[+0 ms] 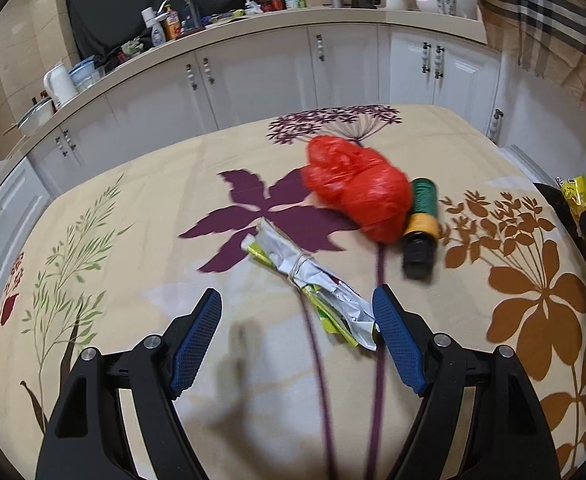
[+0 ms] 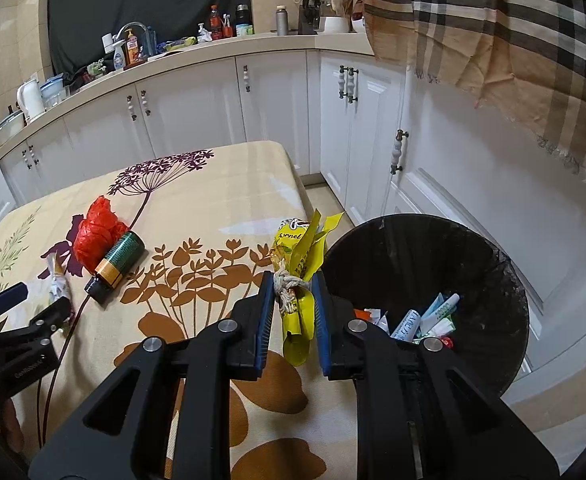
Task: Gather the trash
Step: 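Lift the yellow wrapper with the right tool while the left tool grasps the silver wrapper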
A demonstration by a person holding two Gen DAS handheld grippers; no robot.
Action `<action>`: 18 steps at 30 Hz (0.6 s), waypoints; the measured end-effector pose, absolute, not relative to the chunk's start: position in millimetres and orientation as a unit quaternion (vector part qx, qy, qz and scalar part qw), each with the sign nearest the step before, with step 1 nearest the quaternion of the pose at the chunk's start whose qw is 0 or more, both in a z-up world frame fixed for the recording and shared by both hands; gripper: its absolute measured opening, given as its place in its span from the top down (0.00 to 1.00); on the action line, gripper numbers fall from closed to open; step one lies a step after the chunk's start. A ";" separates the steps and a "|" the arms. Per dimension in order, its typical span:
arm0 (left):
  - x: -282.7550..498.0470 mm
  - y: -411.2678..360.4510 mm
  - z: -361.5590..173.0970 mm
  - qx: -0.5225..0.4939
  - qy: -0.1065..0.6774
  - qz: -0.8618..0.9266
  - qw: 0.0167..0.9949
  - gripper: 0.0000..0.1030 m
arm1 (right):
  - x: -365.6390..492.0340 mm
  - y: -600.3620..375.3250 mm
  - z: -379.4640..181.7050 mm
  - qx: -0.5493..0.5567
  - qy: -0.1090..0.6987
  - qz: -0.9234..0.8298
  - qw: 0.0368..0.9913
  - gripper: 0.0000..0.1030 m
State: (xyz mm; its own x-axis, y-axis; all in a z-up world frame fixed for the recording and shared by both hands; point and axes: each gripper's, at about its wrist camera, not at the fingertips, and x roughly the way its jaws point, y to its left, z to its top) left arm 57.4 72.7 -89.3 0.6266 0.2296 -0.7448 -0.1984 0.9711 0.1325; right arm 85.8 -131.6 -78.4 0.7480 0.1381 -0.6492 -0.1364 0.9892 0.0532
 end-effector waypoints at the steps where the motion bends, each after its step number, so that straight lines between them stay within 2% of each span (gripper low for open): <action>1: 55.8 74.6 -88.4 0.018 0.415 0.121 0.902 0.27 | 85.7 -131.0 -78.4 0.001 0.347 0.074 0.935 0.82; 18: 29.8 109.5 -79.3 -0.013 0.410 0.143 0.901 0.27 | 84.4 -118.2 -74.7 -0.006 0.346 0.085 0.934 0.82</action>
